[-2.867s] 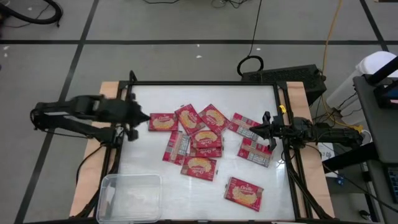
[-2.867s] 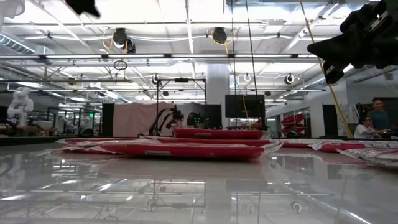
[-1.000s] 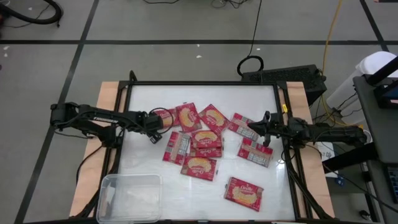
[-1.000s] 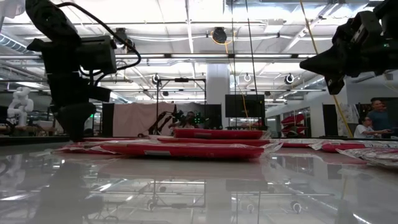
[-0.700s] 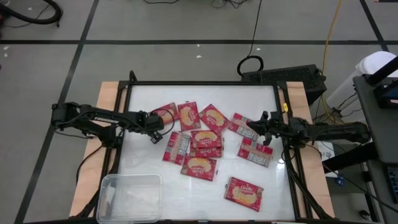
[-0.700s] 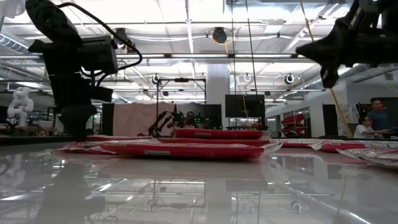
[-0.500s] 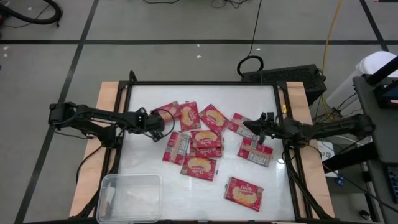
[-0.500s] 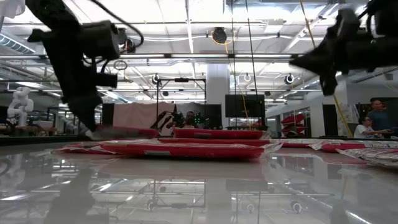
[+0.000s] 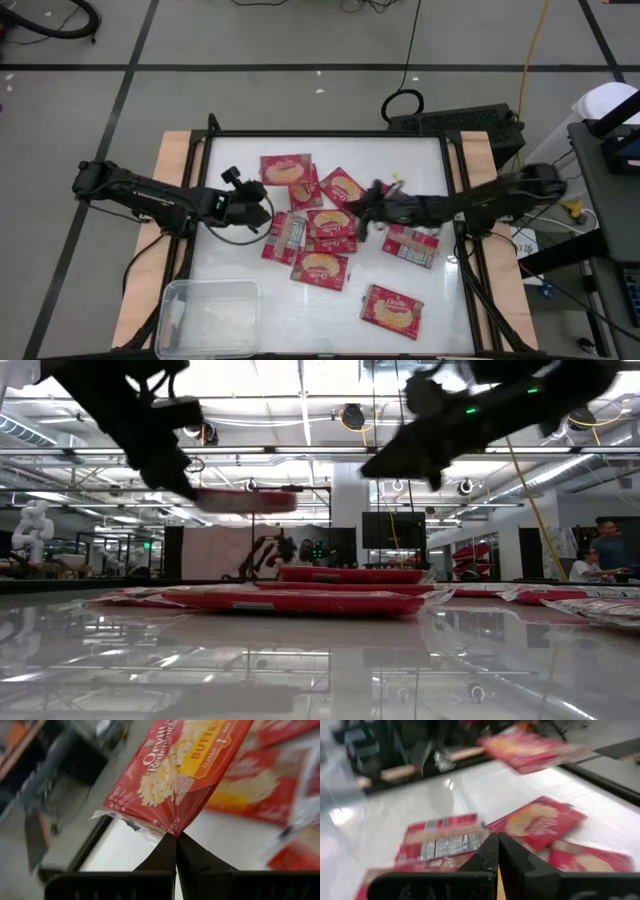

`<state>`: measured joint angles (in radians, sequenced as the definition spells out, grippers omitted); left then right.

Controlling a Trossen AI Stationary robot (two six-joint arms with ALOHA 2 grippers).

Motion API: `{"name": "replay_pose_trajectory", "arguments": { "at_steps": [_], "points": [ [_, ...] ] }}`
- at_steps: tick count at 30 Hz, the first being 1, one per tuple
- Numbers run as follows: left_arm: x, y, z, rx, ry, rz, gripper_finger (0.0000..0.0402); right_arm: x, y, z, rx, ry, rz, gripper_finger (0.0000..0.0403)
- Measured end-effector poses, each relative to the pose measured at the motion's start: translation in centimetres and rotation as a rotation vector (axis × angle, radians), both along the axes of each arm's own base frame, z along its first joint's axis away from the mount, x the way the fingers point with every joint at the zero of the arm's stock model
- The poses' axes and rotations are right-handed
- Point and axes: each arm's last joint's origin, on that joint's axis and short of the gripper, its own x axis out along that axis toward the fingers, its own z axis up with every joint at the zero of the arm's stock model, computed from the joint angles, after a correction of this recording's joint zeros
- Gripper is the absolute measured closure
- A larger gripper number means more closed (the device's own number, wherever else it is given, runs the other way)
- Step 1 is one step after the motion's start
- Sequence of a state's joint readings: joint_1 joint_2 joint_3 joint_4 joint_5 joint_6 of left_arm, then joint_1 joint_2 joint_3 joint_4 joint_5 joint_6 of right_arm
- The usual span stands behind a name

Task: Sort popcorn bags into baskets
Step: Put the popcorn bag into the transparent bin

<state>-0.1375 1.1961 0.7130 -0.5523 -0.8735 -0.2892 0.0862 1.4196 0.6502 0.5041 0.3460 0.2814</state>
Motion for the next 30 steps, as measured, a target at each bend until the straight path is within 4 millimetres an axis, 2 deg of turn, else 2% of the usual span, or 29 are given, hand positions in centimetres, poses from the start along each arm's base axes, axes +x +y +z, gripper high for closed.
{"name": "replay_pose_trajectory", "arguments": {
  "at_steps": [4,8,15,18,23,27,30],
  "points": [
    [0.8,-1.4,0.7,0.069,-0.033,-0.117,0.0401,3.4,0.2,0.1,-0.032,0.017,0.022,0.0372],
    [0.9,-2.8,1.2,0.19,-0.036,-0.159,0.0401,4.2,0.2,0.1,-0.026,0.017,0.018,0.0328],
    [0.8,-4.7,1.9,0.378,0.043,-0.256,0.0401,3.5,0.2,0.5,-0.052,0.075,0.03,0.0246],
    [0.7,-5.3,2.2,0.451,0.068,-0.266,0.0401,3.4,0.4,0.9,-0.029,0.073,0.092,0.0219],
    [0.3,-6.6,2.3,0.56,0.185,-0.389,0.0401,1.8,0.2,2.0,0.108,0.126,0.123,0.0186],
    [0.6,-7.4,2.7,0.564,0.188,-0.515,0.0401,0.3,-0.4,3.4,0.196,0.139,0.085,0.0165],
    [1.1,-7.8,3.2,0.548,0.14,-0.608,0.0401,0.0,-1.0,4.5,0.22,0.076,0.059,0.0154]
  ]
}}
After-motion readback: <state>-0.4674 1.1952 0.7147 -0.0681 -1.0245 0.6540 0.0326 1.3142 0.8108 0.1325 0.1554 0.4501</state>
